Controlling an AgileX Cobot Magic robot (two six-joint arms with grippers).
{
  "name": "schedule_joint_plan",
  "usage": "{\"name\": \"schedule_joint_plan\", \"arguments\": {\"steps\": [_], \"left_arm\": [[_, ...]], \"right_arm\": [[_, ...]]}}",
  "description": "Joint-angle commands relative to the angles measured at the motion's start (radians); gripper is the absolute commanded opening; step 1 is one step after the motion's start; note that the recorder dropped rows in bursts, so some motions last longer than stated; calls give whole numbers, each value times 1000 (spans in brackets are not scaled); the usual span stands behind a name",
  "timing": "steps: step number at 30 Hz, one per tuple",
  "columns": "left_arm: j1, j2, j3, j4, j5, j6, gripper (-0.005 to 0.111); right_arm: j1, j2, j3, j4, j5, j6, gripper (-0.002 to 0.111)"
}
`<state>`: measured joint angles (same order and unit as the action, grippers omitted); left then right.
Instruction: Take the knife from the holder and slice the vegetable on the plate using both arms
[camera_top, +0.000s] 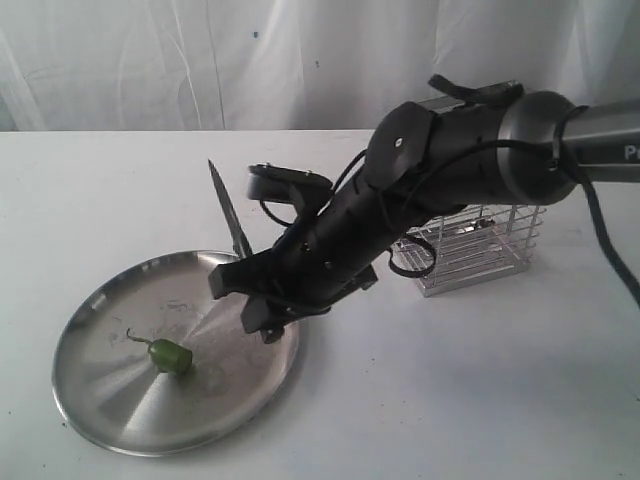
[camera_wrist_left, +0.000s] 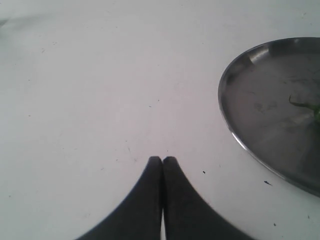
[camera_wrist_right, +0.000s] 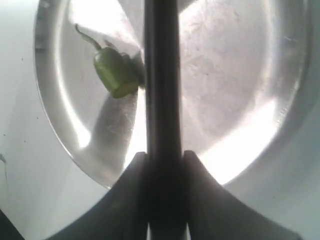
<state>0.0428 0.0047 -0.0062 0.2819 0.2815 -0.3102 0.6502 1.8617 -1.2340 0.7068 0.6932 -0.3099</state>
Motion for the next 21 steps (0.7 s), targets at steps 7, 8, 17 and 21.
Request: {"name": "schedule_joint_plan", "arguments": {"steps": [7,8,17,21], "left_arm": [[-9,-5,6,3,-1,0,0],[-9,-5,6,3,-1,0,0],[-9,-5,6,14,-2,5,0],[-9,-5,6,-179,-274,-191,0]], "right_arm": [[63,-10,3,-69,-105,67,0],[63,-10,3,-86,-94,67,0],[63,-14,3,-121,-47,60,0],[63,-16,3,-119,27,15,0]]}}
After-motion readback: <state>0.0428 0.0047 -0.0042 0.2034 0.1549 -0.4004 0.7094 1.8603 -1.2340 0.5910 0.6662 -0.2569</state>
